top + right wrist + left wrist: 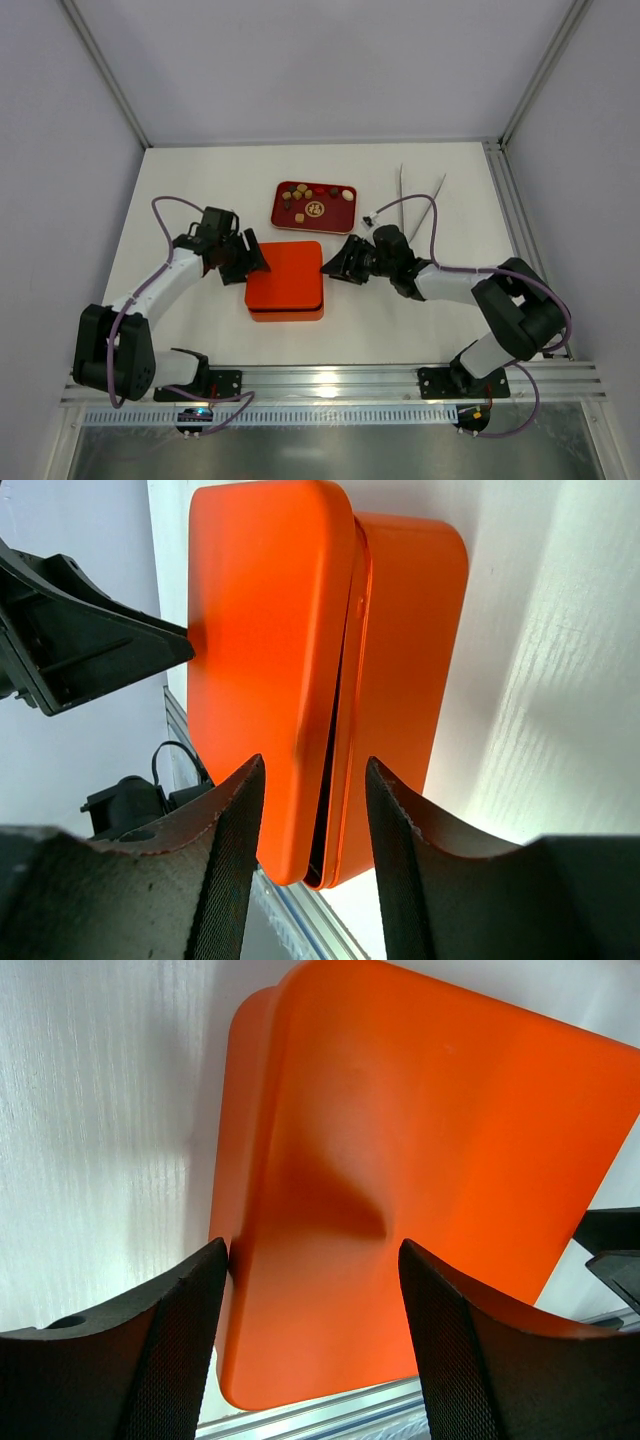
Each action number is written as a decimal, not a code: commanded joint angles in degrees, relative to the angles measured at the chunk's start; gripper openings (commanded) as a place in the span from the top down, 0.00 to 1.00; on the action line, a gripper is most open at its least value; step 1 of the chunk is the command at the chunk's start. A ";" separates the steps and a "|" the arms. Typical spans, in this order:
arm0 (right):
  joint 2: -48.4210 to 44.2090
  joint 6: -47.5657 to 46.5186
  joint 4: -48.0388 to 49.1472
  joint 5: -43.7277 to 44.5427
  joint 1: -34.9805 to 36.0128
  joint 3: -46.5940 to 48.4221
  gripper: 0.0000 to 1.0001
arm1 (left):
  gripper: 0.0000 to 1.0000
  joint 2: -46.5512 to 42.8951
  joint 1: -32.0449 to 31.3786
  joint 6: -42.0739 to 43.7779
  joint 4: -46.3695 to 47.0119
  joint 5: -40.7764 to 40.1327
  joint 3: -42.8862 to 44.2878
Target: Pack the chocolate
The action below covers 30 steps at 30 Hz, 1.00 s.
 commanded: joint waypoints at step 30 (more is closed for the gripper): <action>1.90 -2.33 -2.94 5.03 4.59 3.27 0.49 | 0.30 1.18 -7.69 2.60 -7.79 -3.73 3.57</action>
